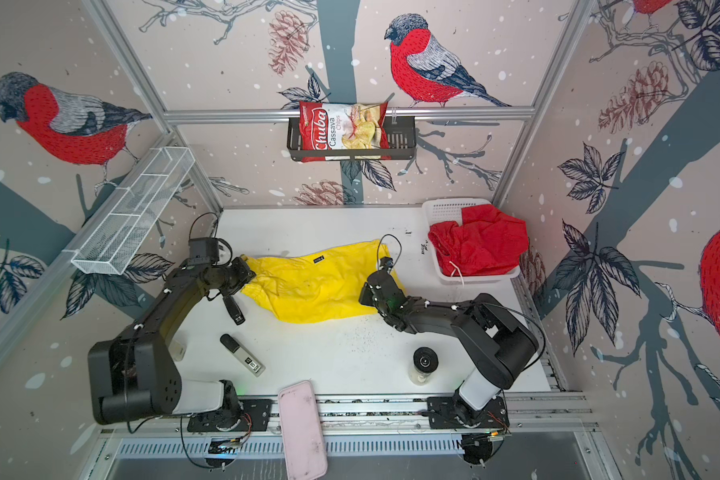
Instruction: Fold and stack the shorts
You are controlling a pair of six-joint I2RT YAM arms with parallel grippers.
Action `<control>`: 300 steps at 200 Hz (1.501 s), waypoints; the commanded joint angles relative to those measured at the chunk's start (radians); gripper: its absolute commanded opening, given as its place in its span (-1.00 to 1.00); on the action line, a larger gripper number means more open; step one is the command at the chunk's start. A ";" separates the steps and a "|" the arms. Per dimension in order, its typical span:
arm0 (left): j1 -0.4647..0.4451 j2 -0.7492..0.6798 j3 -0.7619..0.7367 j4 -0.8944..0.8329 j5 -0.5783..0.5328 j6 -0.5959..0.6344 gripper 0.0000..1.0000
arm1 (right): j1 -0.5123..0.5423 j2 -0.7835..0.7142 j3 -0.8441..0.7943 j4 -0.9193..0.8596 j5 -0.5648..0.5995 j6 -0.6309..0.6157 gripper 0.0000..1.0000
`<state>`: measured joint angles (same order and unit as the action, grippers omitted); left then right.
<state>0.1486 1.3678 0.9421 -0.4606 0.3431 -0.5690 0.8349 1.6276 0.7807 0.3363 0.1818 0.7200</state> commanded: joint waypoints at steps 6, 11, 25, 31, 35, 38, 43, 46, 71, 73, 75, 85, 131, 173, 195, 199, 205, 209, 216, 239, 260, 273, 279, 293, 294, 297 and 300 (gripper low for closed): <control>0.002 -0.021 -0.005 -0.016 -0.009 0.012 -1.00 | 0.060 0.068 0.144 -0.093 0.028 -0.051 -0.83; 0.002 -0.022 -0.006 -0.016 -0.010 0.011 -1.00 | 0.069 0.092 0.172 -0.096 0.006 -0.040 -0.84; 0.002 -0.025 -0.006 -0.012 -0.005 0.006 -1.00 | 0.103 0.166 0.233 -0.091 -0.045 -0.010 -0.85; 0.002 -0.026 -0.004 -0.009 -0.001 0.003 -1.00 | 0.120 0.195 0.252 -0.087 -0.058 -0.004 -0.86; 0.002 -0.024 -0.001 -0.008 0.001 0.001 -1.00 | 0.131 0.217 0.263 -0.087 -0.062 0.000 -0.86; 0.001 -0.024 0.001 -0.007 0.003 -0.001 -1.00 | 0.140 0.235 0.271 -0.086 -0.064 0.003 -0.86; 0.000 -0.023 0.006 -0.007 0.008 -0.004 -1.00 | 0.155 0.260 0.282 -0.086 -0.070 0.013 -0.86; 0.000 -0.023 0.010 -0.007 0.010 -0.005 -1.00 | 0.161 0.277 0.286 -0.087 -0.075 0.018 -0.86; -0.015 -0.023 0.047 -0.015 0.022 -0.011 -1.00 | 0.199 0.390 0.291 -0.039 -0.146 0.081 -0.87; -0.017 -0.024 0.050 -0.015 0.024 -0.011 -1.00 | 0.201 0.394 0.290 -0.036 -0.148 0.085 -0.87; -0.019 -0.025 0.050 -0.015 0.024 -0.012 -1.00 | 0.203 0.400 0.289 -0.034 -0.150 0.088 -0.88; -0.031 -0.029 0.050 -0.015 0.013 -0.013 -1.00 | 0.209 0.413 0.286 -0.024 -0.159 0.100 -0.89; -0.088 -0.010 0.100 -0.017 -0.026 -0.009 -1.00 | 0.203 0.312 0.282 -0.050 -0.117 0.062 -0.89; -0.107 0.000 0.148 -0.046 -0.049 0.016 -1.00 | 0.143 0.299 0.398 -0.130 -0.125 0.011 -0.84; -0.106 0.010 0.165 -0.069 -0.048 0.023 -1.00 | 0.117 0.384 0.504 -0.203 -0.195 0.013 -0.84; -0.106 0.010 0.166 -0.071 -0.051 0.024 -1.00 | 0.116 0.395 0.515 -0.208 -0.199 0.015 -0.83; -0.106 0.010 0.169 -0.074 -0.054 0.026 -1.00 | 0.115 0.418 0.532 -0.210 -0.204 0.015 -0.82; -0.106 0.010 0.171 -0.076 -0.055 0.026 -1.00 | 0.113 0.434 0.545 -0.214 -0.210 0.015 -0.81; -0.107 0.010 0.173 -0.078 -0.058 0.025 -1.00 | 0.113 0.464 0.571 -0.225 -0.211 0.020 -0.81; -0.108 0.016 0.184 -0.088 -0.053 0.021 -1.00 | 0.120 0.560 0.631 -0.216 -0.253 0.042 -0.81; -0.109 0.020 0.198 -0.102 -0.066 0.021 -1.00 | 0.144 0.621 0.661 -0.194 -0.287 0.058 -0.81; -0.110 0.019 0.207 -0.106 -0.078 0.023 -1.00 | 0.157 0.661 0.689 -0.191 -0.319 0.072 -0.81; -0.110 0.021 0.212 -0.110 -0.086 0.024 -1.00 | 0.161 0.677 0.701 -0.183 -0.344 0.081 -0.81; -0.112 0.026 0.229 -0.121 -0.104 0.028 -1.00 | 0.171 0.708 0.709 -0.150 -0.380 0.102 -0.82; -0.112 0.026 0.230 -0.122 -0.105 0.030 -1.00 | 0.172 0.709 0.709 -0.148 -0.380 0.104 -0.82; -0.112 0.028 0.236 -0.125 -0.109 0.030 -1.00 | 0.172 0.710 0.706 -0.140 -0.384 0.106 -0.82; -0.112 0.029 0.239 -0.129 -0.112 0.032 -1.00 | 0.173 0.709 0.703 -0.131 -0.386 0.107 -0.82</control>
<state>0.0383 1.3895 1.1511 -0.5686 0.2634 -0.5564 0.9958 2.3020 1.4857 0.2333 -0.1184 0.7891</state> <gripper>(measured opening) 0.153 0.093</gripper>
